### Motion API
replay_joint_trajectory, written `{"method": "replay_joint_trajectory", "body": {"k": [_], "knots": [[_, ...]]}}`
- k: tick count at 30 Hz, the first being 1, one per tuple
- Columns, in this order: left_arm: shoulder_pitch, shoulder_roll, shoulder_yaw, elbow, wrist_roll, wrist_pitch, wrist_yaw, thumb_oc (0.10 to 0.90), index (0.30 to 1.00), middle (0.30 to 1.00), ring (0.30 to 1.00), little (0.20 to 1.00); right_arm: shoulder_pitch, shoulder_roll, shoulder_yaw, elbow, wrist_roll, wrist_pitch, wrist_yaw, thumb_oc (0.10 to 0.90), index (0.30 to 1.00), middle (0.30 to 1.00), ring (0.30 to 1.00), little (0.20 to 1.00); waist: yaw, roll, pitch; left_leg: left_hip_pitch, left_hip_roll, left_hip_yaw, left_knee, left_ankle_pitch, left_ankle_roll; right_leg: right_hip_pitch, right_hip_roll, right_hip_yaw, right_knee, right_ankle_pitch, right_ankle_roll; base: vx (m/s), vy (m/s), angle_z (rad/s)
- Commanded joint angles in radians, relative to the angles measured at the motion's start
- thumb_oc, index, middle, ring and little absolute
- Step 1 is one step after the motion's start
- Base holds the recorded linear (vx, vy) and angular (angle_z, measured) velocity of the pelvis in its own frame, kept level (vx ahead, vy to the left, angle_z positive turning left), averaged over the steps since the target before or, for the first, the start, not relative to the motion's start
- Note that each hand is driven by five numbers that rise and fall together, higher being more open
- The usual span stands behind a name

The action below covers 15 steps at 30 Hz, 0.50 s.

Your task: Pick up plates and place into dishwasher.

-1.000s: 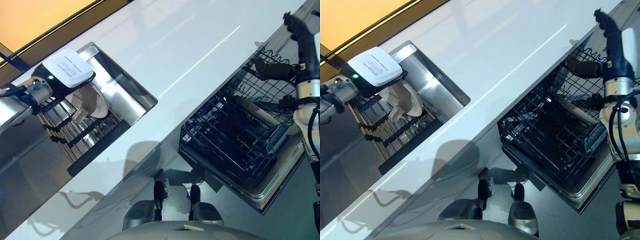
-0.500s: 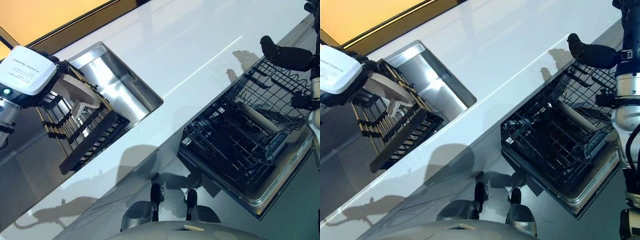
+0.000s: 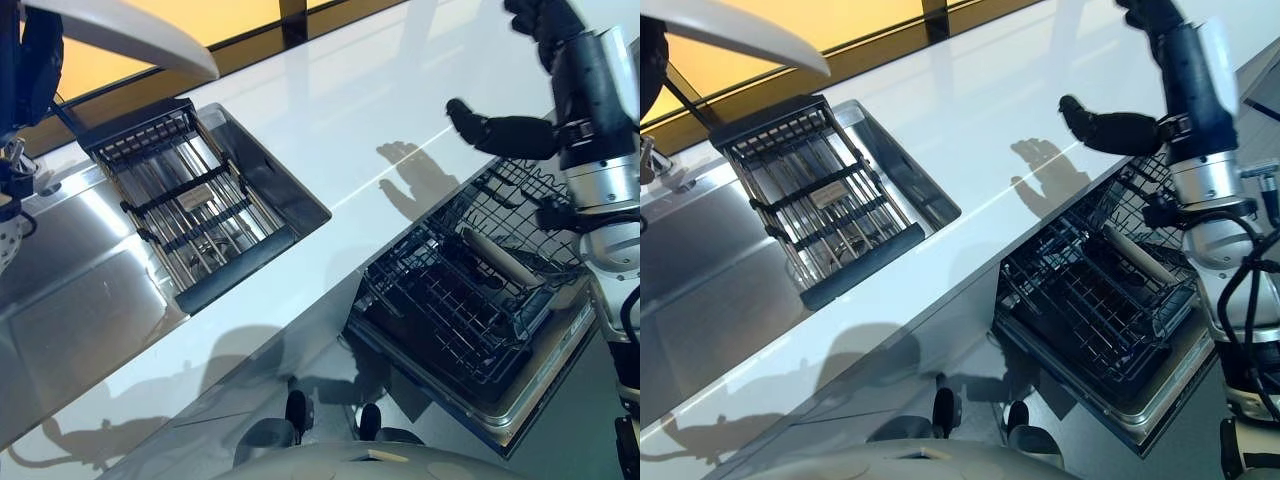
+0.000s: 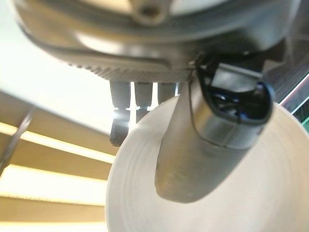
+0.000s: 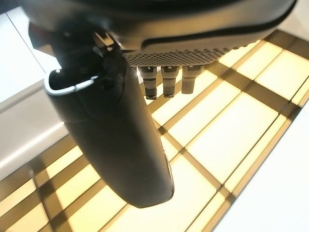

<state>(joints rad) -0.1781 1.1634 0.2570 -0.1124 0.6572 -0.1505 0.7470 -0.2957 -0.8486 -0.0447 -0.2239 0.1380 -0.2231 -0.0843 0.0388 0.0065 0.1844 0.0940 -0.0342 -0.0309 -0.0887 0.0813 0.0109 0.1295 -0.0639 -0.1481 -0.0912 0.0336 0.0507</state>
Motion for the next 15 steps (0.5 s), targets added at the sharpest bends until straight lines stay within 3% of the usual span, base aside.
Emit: {"method": "replay_joint_trajectory", "body": {"k": [1, 6, 10, 15], "knots": [[-0.099, 0.004, -0.006, 0.049, -0.054, 0.054, 0.003, 0.1, 0.3, 0.3, 0.3, 0.2, -0.117, -0.017, -0.021, -0.06, 0.01, -0.058, -0.023, 0.8, 0.9, 0.9, 0.9, 0.9, -0.023, 0.016, -0.128, 0.044, -0.053, 0.03, 0.001, -0.155, 0.008, -0.012, 0.073, -0.022, 0.085, -0.134, 0.005, 0.0, 0.0, 0.0], [-0.094, -0.026, -0.033, 0.043, -0.083, 0.037, -0.017, 0.1, 0.3, 0.3, 0.3, 0.2, -0.101, 0.0, -0.025, -0.066, 0.034, -0.057, -0.007, 0.8, 0.9, 0.9, 0.9, 0.9, -0.027, 0.017, -0.126, 0.048, -0.054, 0.035, 0.002, -0.157, 0.014, -0.014, 0.073, -0.012, 0.091, -0.133, 0.008, 0.0, 0.0, -0.01], [-0.108, -0.08, -0.052, 0.018, -0.204, -0.049, -0.064, 0.1, 0.3, 0.3, 0.3, 0.2, -0.099, 0.039, -0.007, -0.078, 0.154, -0.039, 0.078, 0.8, 0.9, 0.9, 0.9, 0.9, -0.028, 0.015, -0.123, 0.051, -0.055, 0.036, 0.003, -0.156, 0.018, -0.016, 0.073, -0.008, 0.098, -0.134, 0.008, 0.0, -0.002, -0.06], [-0.144, -0.189, -0.096, -0.05, -0.221, -0.134, -0.148, 0.1, 0.3, 0.3, 0.3, 0.2, -0.126, 0.118, 0.041, -0.11, 0.246, -0.009, 0.15, 0.8, 0.9, 0.9, 0.9, 0.9, -0.025, 0.013, -0.121, 0.054, -0.055, 0.032, 0.003, -0.157, 0.019, -0.015, 0.074, -0.009, 0.102, -0.136, 0.007, 0.0, -0.001, -0.01]]}}
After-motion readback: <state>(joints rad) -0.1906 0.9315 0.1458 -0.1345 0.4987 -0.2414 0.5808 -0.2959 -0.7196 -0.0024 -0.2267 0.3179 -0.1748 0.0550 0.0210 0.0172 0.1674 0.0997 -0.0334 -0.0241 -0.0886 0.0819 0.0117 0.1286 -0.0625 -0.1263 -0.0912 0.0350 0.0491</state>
